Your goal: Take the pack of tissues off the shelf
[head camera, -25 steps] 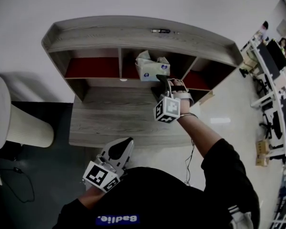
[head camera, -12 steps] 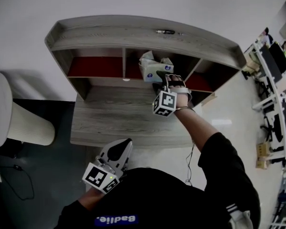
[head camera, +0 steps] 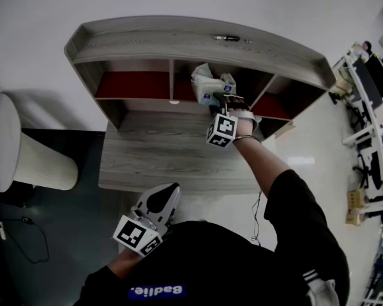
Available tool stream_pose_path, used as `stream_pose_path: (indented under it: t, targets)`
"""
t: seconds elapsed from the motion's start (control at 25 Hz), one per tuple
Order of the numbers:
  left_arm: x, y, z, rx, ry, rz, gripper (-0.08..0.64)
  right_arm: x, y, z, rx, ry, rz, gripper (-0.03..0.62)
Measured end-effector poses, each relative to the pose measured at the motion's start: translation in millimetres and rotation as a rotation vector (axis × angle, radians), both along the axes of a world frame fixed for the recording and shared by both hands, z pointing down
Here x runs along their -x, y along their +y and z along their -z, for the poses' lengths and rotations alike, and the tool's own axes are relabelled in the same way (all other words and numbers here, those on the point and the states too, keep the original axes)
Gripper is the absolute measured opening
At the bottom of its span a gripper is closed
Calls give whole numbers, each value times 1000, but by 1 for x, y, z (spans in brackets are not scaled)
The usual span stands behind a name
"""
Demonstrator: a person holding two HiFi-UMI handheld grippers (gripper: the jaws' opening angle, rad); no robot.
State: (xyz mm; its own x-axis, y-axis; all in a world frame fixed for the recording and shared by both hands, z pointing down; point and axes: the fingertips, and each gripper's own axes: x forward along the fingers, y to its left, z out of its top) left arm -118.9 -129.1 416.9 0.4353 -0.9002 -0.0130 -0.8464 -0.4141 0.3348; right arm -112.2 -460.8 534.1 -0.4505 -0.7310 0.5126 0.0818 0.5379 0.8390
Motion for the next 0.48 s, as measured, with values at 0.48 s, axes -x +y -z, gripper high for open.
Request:
stream_pose_path:
  t: [0.48]
  targets:
    - [-6, 2, 2, -7, -3, -16, -2, -5, 12, 12, 15, -72, 5, 68]
